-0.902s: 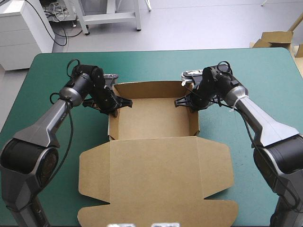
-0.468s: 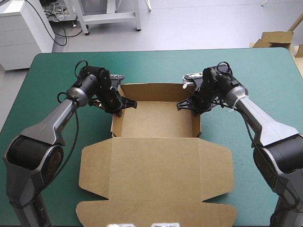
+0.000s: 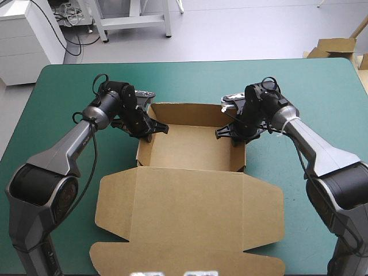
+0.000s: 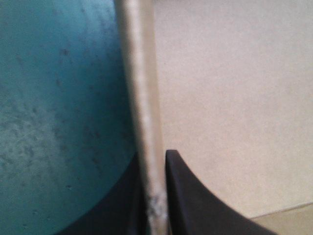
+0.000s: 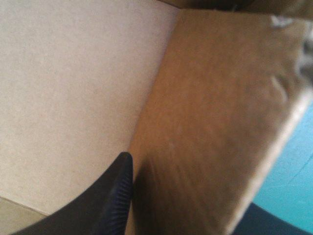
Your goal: Fold the box
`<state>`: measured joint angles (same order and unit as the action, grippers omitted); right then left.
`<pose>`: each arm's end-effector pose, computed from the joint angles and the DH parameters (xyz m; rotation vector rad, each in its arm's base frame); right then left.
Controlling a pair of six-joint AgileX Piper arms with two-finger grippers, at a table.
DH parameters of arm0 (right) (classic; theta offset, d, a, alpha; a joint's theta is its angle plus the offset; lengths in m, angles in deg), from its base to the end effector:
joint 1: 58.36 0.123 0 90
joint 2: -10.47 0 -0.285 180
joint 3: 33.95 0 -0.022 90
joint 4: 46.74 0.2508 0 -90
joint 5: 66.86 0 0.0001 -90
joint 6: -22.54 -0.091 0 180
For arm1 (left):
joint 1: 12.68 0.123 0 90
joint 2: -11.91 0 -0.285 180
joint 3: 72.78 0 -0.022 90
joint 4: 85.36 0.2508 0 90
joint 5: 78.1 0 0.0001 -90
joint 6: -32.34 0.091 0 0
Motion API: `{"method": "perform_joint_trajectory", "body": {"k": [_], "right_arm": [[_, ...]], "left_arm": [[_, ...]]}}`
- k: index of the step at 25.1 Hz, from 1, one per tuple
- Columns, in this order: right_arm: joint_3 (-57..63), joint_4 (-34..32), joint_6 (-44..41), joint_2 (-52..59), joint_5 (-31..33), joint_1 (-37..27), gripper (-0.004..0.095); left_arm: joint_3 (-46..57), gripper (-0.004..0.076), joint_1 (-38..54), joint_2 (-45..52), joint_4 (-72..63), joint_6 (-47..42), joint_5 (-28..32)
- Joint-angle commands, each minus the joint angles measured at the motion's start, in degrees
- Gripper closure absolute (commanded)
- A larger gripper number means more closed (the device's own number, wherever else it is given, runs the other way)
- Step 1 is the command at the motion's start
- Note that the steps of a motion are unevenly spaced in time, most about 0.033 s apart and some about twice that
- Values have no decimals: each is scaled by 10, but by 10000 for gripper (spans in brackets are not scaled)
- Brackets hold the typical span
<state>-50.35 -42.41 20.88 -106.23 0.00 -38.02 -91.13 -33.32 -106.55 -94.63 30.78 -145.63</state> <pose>0.3718 0.1446 0.2659 -0.4440 2.8971 0.1677 0.3753 -0.1559 0.2634 0.4218 2.9163 -0.2877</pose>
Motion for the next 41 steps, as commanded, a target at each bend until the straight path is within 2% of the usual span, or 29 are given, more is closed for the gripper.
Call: {"method": "perform_joint_trajectory", "body": {"k": [1,3,4,6,8,14,18,24,25,27,29,30,31,32,33,41], "right_arm": [[-13,-19,3,28,-8,0,492],[-13,-27,-16,28,-8,0,425],[-13,-32,-18,28,-8,0,402],[-13,-43,-18,28,-8,0,382],[-14,-43,-18,28,-8,0,382],[-58,-43,-20,28,1,0,382],[-106,-43,-30,35,1,0,382],[-113,-124,-42,70,1,0,382],[-113,-127,-42,75,1,0,382],[-113,-126,-42,93,1,0,382],[-113,-113,-42,106,1,0,382],[-113,-113,-42,115,1,0,382],[-113,-113,-42,118,1,0,382],[-113,-113,-42,123,1,0,382],[-113,-113,-42,126,1,0,382],[-88,-110,-68,135,1,0,383]], "left_arm": [[-15,498,-9,26,-38,16,-19],[-15,396,-9,26,-38,16,-20],[-15,316,-9,26,-38,16,-23],[-15,198,-9,26,-38,16,-23],[-15,134,-9,26,-38,16,-23],[-41,122,-8,27,-38,16,-34],[-116,122,-7,30,-30,27,-55],[-215,127,-7,57,-22,45,-55],[-223,133,-7,61,-13,45,-55],[-236,200,-7,79,7,45,-55],[-236,344,-7,101,39,45,-55],[-236,463,-7,119,55,45,-55],[-236,535,-7,126,65,45,-55],[-236,658,-7,141,78,46,-55],[-236,718,-7,149,86,50,-55],[-236,731,-7,235,87,69,-55]]}}
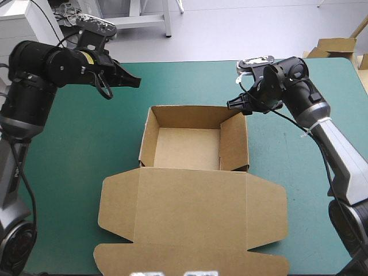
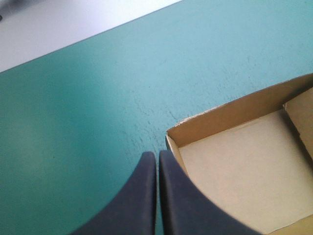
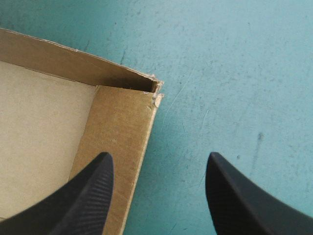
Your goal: Fold the box
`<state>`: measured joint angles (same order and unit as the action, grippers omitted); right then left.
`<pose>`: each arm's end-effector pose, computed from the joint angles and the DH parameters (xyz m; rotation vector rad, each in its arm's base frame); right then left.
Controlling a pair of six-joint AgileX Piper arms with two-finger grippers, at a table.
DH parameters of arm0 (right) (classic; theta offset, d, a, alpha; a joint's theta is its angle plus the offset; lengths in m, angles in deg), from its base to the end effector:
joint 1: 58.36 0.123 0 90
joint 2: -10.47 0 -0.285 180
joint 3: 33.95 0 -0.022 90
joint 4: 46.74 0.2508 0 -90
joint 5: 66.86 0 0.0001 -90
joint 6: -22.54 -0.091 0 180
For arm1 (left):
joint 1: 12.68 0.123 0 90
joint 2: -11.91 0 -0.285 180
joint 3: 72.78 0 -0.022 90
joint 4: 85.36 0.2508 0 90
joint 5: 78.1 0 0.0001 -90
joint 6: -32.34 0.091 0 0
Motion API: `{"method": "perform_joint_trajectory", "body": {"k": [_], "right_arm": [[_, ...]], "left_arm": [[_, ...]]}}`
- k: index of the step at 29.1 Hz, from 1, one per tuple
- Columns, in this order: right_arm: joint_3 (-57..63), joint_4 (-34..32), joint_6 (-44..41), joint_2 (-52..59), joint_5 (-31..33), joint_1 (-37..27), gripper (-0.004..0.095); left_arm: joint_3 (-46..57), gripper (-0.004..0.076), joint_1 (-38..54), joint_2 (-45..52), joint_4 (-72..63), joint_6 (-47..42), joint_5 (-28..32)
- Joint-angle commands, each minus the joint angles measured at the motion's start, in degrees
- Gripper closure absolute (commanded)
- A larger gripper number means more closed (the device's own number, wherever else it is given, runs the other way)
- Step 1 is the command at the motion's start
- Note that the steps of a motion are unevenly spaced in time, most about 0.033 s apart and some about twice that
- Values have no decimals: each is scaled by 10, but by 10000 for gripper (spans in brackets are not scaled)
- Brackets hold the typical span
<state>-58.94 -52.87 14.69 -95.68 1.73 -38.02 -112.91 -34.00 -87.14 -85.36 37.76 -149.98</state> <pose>0.3495 0.1199 0.3789 -0.2989 2.5864 0.0322 0.2954 -0.1153 0.4932 0.5289 2.2251 -0.1448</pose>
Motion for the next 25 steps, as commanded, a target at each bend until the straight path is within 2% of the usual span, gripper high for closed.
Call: {"method": "perform_joint_trajectory", "body": {"k": [1,6,13,18,25], "right_arm": [[11,-5,-6,30,-16,0,384],[72,15,-6,30,-16,0,384],[97,61,-6,6,-20,0,384],[97,94,-5,-26,-16,0,384],[97,95,22,-56,-23,0,415]], "left_arm": [[-17,731,0,48,-6,0,-12],[51,731,0,85,-9,0,-12],[233,731,0,149,-5,4,-10],[372,731,0,209,0,4,25],[522,731,0,304,-8,7,71]]}}
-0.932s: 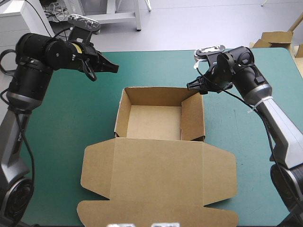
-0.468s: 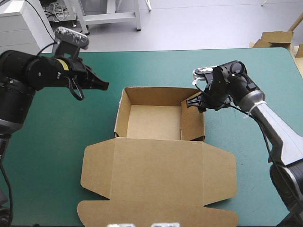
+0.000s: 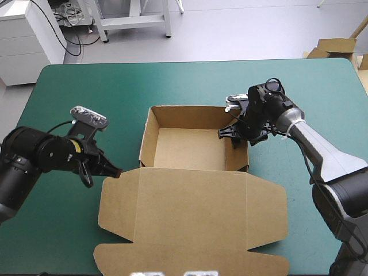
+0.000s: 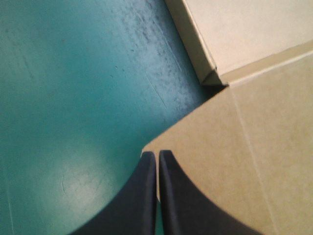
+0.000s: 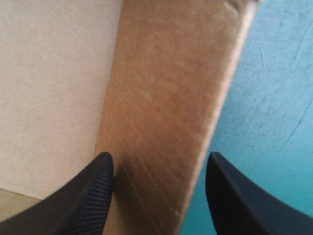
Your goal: Fold the box
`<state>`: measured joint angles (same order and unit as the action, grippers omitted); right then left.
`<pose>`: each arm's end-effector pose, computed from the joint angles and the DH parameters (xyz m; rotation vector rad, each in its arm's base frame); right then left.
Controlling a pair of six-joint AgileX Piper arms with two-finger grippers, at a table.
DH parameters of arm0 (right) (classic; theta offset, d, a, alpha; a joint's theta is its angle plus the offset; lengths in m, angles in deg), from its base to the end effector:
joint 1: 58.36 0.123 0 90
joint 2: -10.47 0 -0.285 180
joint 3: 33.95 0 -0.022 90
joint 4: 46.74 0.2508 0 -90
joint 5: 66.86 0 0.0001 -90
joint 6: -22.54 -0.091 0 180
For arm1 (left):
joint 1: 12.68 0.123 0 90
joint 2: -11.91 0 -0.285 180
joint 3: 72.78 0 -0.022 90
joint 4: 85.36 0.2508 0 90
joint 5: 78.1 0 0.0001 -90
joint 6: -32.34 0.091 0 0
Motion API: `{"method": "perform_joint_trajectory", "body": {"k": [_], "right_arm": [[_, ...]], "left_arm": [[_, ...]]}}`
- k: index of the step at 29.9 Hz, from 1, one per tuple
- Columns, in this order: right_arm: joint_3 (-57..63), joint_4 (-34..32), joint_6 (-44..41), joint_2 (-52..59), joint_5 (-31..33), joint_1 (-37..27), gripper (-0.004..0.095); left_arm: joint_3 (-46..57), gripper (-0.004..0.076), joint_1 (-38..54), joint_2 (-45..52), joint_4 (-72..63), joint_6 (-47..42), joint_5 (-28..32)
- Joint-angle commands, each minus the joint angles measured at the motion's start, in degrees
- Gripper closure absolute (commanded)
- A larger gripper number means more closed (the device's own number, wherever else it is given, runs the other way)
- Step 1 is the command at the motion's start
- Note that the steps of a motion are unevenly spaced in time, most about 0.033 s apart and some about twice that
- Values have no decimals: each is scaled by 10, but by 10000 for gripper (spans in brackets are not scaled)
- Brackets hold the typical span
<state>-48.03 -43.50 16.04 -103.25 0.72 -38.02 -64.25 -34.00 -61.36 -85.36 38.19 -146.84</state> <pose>0.3599 0.1385 0.2750 -0.3305 2.9147 0.1543 0.1935 -0.0755 0.3742 0.6179 2.5570 -0.0931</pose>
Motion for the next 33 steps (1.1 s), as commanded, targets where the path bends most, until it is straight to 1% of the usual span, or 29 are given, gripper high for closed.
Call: {"method": "perform_joint_trajectory", "body": {"k": [1,5,9,12,16,22,28,31,33], "right_arm": [[-12,3,8,17,-15,0,428],[-12,13,2,7,-14,0,488],[-12,24,2,4,-13,0,564],[-12,26,6,4,-9,0,682],[-12,26,6,4,-9,0,922],[-12,26,6,4,-16,0,928],[-14,17,5,4,-31,-5,929],[-14,22,-3,4,-35,-31,929],[-14,23,-5,6,-31,-61,928]], "left_arm": [[56,731,0,62,-8,3,46],[131,731,0,121,-8,2,76],[199,731,0,174,-16,0,89],[244,731,0,212,-34,14,95],[302,731,0,260,-54,14,108],[376,731,0,324,-69,14,154],[382,731,0,337,-69,16,170],[382,731,0,337,-69,16,172],[382,731,0,337,-69,16,172]]}}
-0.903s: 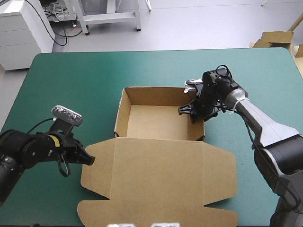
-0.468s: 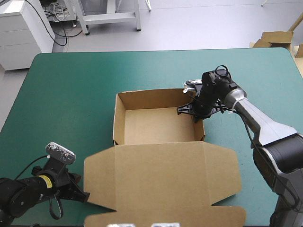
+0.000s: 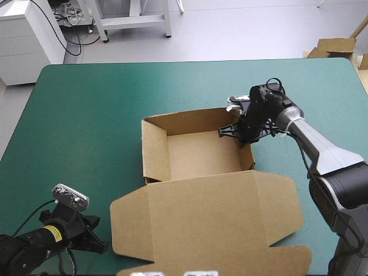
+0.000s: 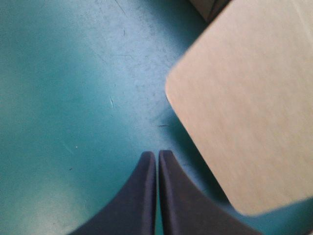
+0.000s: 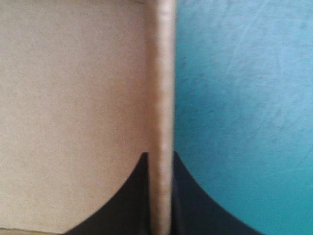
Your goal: Fold the box
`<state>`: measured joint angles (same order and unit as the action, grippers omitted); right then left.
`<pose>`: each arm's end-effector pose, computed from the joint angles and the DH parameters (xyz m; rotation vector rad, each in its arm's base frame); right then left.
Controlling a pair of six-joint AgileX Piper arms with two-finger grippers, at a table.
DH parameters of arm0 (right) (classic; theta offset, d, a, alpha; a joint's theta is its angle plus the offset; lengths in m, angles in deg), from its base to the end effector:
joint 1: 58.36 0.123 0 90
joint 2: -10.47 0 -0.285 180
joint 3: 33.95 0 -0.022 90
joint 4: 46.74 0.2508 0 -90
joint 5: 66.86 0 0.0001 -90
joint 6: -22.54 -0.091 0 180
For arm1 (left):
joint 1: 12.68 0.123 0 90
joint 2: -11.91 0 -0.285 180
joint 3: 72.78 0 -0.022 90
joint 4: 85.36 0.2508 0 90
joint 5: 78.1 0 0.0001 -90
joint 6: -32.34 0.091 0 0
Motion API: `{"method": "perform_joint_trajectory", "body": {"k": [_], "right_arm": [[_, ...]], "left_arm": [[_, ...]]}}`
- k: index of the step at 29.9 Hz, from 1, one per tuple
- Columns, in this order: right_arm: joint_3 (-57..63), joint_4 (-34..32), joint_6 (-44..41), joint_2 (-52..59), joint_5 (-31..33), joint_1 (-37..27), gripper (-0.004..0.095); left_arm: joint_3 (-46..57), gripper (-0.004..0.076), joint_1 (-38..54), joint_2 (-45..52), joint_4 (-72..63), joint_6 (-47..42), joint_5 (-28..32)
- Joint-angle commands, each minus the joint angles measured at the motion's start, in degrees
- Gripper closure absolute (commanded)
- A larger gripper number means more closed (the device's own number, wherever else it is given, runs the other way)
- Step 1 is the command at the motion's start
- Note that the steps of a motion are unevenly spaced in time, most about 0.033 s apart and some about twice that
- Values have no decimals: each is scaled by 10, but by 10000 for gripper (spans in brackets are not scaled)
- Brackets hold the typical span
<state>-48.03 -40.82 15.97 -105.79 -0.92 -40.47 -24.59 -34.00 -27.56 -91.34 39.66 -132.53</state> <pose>0.3729 0.1294 0.2585 -0.2437 2.9428 0.2076 0.0768 -0.0383 0.2649 0.5772 2.4199 -0.2348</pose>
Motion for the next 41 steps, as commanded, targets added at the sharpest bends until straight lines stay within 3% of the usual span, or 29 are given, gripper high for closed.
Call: {"method": "perform_joint_trajectory", "body": {"k": [1,17,22,30,34,38,41], "right_arm": [[-14,-4,-4,32,-12,-54,928],[-139,-21,42,60,11,-369,929],[-139,-90,38,59,11,-428,929],[-139,-110,38,58,11,-487,911],[-139,-110,38,58,11,-488,795],[-139,-113,38,58,11,-488,580],[-139,-110,41,58,11,-488,514]], "left_arm": [[-14,731,0,-1,-9,1,29],[-14,731,0,-1,-9,1,29],[-14,731,0,-1,-9,1,29],[-14,731,0,-1,-18,1,29],[-14,731,0,-1,-22,1,27],[-14,731,0,-1,-22,3,27],[-14,731,0,-1,-22,3,27]]}}
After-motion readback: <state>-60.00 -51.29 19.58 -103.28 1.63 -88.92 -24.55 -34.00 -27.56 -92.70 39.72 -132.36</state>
